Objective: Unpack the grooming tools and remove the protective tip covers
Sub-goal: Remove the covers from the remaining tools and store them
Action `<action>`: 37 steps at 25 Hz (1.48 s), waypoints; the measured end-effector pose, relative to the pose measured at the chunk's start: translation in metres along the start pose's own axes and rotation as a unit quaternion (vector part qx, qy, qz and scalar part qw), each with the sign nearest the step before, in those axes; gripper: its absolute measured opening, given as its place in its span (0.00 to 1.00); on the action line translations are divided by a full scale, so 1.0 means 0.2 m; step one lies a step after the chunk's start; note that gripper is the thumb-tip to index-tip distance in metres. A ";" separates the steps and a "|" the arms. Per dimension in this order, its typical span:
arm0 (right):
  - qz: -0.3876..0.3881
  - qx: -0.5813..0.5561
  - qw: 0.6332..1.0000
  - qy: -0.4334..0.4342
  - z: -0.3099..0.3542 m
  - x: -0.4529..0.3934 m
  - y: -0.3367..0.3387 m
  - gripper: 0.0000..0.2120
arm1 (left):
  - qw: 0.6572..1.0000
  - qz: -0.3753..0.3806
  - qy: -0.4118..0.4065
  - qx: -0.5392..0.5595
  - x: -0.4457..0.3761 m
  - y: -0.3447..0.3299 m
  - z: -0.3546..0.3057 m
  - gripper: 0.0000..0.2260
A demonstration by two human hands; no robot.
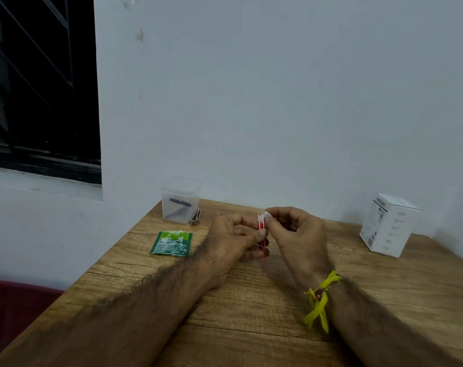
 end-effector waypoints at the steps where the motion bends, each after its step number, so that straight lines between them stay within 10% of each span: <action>1: -0.005 -0.028 0.999 -0.017 -0.01 -0.01 0.01 0.03 | 1.000 0.001 0.001 0.002 0.00 0.00 0.00 0.07; 37: 0.033 0.095 0.994 0.049 0.02 0.02 -0.03 0.02 | 0.999 0.018 0.026 0.021 0.00 0.00 -0.02 0.05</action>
Point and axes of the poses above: each hand's wrist, its own x-axis away from the middle knuckle, its own y-axis out of the back of the hand, z = x × y, the point moved 7 cm from there along -x, towards the middle knuckle, and after that the axes turned 15 degrees about -y, right-handed, at the moved point
